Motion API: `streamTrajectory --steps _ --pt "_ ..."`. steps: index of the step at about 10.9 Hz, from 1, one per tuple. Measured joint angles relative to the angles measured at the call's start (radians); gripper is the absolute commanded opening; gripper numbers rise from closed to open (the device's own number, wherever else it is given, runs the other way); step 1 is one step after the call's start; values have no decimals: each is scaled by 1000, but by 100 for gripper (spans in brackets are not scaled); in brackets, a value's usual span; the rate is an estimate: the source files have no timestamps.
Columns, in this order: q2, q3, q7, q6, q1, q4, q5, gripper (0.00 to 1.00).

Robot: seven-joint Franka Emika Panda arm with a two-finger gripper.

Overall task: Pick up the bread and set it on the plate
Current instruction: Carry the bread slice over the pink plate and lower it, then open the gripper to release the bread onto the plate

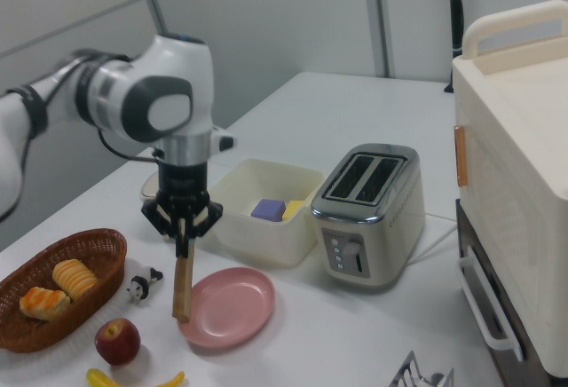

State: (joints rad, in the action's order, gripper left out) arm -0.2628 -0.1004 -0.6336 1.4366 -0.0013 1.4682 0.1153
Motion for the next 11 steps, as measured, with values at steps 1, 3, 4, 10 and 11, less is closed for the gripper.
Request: streamTrajectory --steps 1,3,4,10,11 --pt "-39 0 -14 0 3 1 0 49" --pt "-98 1 -18 32 3 -1 0 100" --pt "-107 1 -16 50 3 -3 0 100" --pt "-106 11 24 51 1 -25 -12 100" --pt "-102 12 67 51 1 -29 -27 100"
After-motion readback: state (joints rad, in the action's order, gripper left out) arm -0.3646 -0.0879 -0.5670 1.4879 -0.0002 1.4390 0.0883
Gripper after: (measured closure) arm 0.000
